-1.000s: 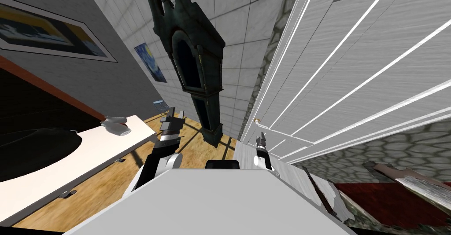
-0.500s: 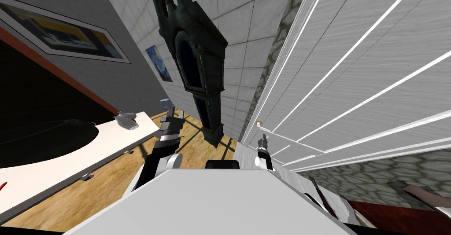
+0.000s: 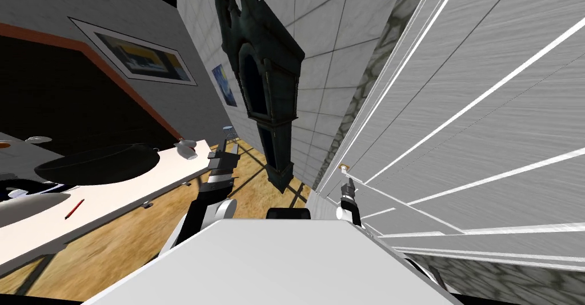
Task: Pull the door open
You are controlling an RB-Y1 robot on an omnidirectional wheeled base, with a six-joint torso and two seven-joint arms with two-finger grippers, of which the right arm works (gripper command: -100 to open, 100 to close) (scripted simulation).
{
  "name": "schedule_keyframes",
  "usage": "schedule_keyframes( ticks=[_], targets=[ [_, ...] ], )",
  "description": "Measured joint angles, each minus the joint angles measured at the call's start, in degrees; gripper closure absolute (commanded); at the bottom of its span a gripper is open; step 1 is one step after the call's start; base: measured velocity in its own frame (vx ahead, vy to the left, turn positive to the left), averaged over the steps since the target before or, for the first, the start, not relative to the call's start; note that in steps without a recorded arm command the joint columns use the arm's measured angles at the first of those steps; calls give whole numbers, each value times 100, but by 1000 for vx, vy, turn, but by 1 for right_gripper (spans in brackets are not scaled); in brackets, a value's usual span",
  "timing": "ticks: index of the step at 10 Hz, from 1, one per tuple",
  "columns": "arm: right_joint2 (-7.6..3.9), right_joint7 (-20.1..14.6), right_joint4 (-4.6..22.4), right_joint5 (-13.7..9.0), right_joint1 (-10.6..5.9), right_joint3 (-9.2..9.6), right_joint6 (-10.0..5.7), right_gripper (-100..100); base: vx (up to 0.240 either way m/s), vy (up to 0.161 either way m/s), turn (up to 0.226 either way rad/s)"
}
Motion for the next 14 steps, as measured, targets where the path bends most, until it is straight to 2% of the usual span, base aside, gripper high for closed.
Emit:
schedule_keyframes(
  ticks=[1, 3, 4, 5, 6, 7, 8, 14],
  targets=[
    [-22, -20, 66, -26, -13, -25, -18, -100, 57, -27, 99],
    [-109, -130, 348, -125, -36, -113, -148, -100, 112, -87, 365],
    [-199, -91, 42, -255, 196, -251, -48, -100, 106, -109, 99],
    [-226, -124, 146, -285, 141, -277, -80, -100, 40, -45, -13],
    [-228, -192, 355, -278, 68, -263, -181, -100, 57, -47, 145],
    [-237, -199, 402, -330, 103, -315, -220, -100, 35, -33, 43],
    [-240, -195, 402, -338, 107, -323, -224, 100, -6, 4, -38],
    [-237, -197, 407, -330, 106, -314, -212, 100, -29, 6, 5]
  ],
)
